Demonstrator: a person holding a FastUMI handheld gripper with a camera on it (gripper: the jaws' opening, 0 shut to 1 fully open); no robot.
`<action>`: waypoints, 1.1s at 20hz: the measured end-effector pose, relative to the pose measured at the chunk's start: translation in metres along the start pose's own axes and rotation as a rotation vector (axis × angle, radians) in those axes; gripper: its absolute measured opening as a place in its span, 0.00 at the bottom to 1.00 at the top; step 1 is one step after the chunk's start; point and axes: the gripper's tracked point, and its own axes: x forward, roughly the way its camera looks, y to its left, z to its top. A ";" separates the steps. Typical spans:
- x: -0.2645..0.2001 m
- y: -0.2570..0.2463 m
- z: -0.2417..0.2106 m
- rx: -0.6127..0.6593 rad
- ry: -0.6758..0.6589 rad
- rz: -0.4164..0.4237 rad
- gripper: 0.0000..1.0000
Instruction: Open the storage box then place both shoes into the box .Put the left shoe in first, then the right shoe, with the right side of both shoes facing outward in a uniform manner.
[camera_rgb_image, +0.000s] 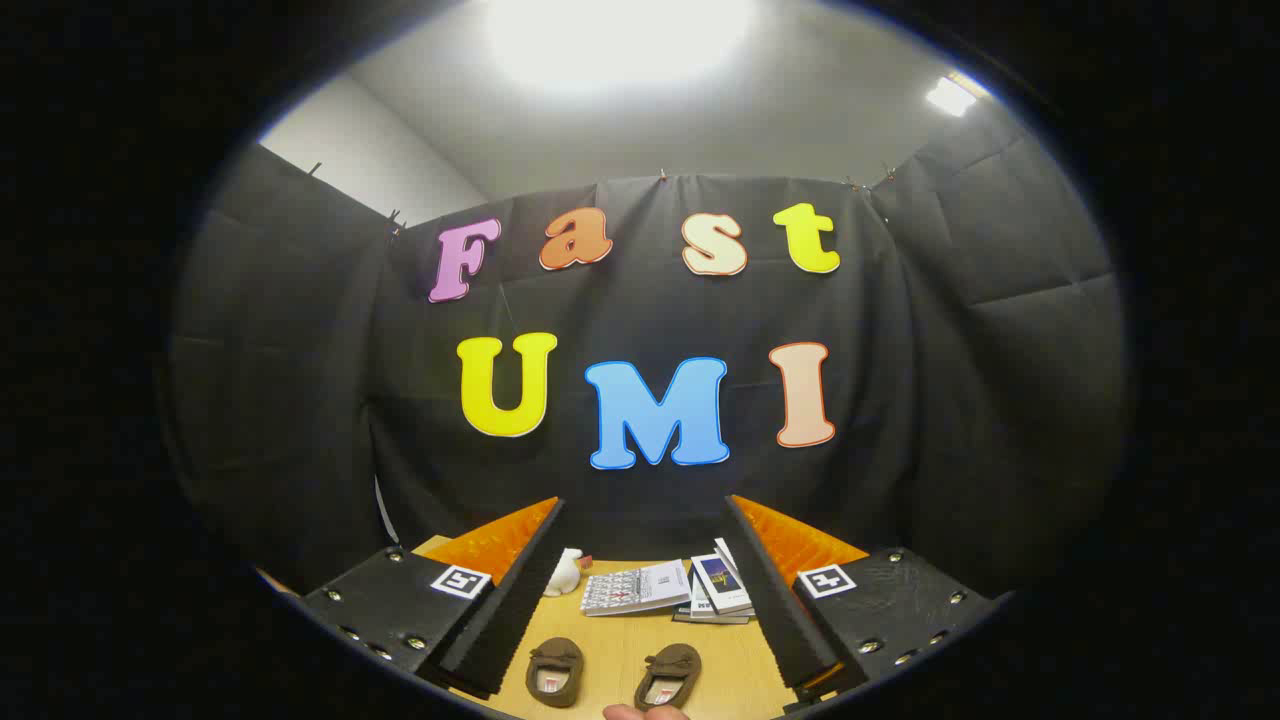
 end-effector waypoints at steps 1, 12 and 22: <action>0.000 0.000 -0.004 -0.008 0.008 -0.006 0.96; 0.007 0.017 -0.004 0.000 -0.020 0.019 0.96; 0.036 0.035 -0.045 0.009 0.033 0.079 0.96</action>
